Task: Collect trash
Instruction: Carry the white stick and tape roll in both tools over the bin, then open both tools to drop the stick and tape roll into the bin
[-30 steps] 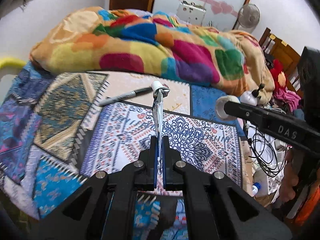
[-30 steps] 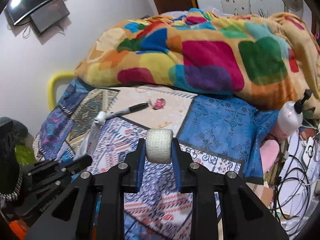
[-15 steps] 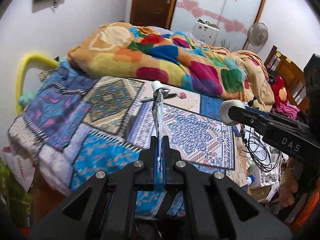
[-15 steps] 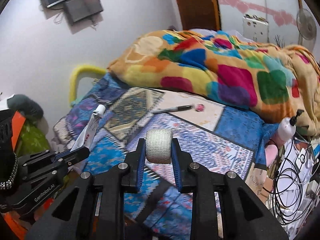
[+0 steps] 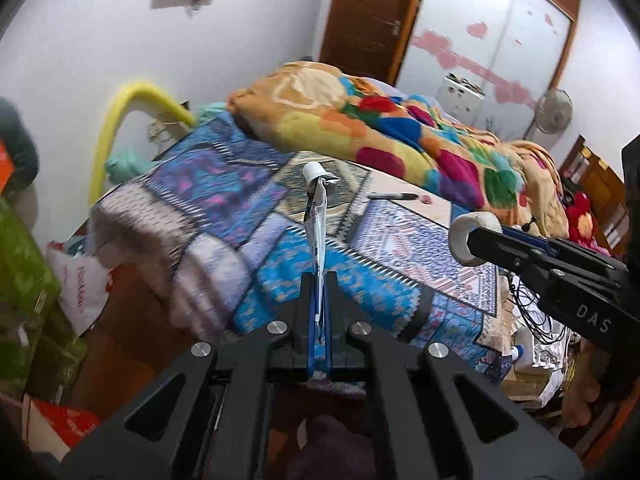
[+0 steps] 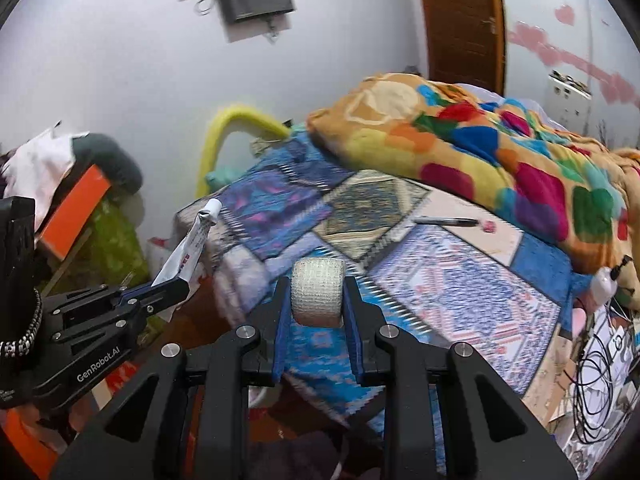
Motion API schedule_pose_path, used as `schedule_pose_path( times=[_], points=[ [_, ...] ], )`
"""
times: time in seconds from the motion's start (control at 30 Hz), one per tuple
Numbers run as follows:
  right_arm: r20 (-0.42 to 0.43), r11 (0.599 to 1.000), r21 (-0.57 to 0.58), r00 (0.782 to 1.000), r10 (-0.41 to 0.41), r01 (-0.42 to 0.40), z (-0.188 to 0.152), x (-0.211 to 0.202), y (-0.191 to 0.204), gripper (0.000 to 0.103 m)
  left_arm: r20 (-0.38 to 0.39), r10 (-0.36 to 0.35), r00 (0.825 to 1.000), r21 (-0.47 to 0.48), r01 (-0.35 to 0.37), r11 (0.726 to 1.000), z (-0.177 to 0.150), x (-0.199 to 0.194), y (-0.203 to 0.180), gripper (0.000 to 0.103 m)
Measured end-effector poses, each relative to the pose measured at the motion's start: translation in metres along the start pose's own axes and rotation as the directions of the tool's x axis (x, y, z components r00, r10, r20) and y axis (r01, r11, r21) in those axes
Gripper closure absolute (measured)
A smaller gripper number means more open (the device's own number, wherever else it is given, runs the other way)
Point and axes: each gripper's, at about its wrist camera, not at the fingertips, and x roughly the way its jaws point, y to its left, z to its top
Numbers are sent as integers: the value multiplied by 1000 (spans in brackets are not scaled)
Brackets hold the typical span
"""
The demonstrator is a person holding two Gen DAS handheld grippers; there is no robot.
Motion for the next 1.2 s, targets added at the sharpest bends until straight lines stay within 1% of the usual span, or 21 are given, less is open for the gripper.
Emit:
schedule_pose_path(
  times=[0.13, 0.33, 0.53, 0.6, 0.7, 0.8, 0.9, 1.0, 1.1, 1.13, 1.2],
  points=[
    [-14, 999, -39, 999, 33, -34, -6, 5, 33, 80, 8, 46, 999, -34, -46, 998, -19, -23, 35, 101],
    [-54, 992, -100, 996, 76, -81, -16, 23, 79, 80, -6, 103, 995, -91, -103, 991, -44, -42, 83, 101],
    [-128, 981, -145, 985, 113, -131, -30, 55, 121, 80, -73, 153, 985, -146, -163, 976, -72, -38, 131, 101],
    [-162, 977, -156, 979, 121, -146, -35, 70, 132, 80, -104, 170, 980, -154, -184, 971, -82, -31, 145, 101],
    [-213, 973, -162, 969, 126, -162, -43, 91, 145, 80, -164, 176, 971, -180, -205, 962, -101, -14, 164, 101],
    [-271, 970, -172, 955, 123, -173, -52, 116, 157, 80, -229, 171, 958, -207, -219, 953, -121, 6, 182, 101],
    [-335, 967, -170, 934, 122, -187, -62, 143, 164, 80, -293, 165, 942, -222, -235, 946, -138, 29, 194, 101],
    [-398, 968, -157, 909, 122, -198, -72, 169, 169, 80, -347, 160, 924, -229, -248, 941, -152, 49, 202, 101],
    [-460, 969, -132, 879, 127, -209, -81, 195, 172, 80, -396, 151, 906, -239, -260, 935, -165, 69, 211, 101],
    [-486, 970, -118, 864, 130, -212, -85, 206, 172, 80, -415, 147, 898, -245, -265, 933, -170, 77, 215, 101],
    [-528, 972, -99, 839, 131, -214, -91, 224, 174, 80, -438, 138, 888, -256, -270, 928, -176, 87, 221, 101]
  ],
)
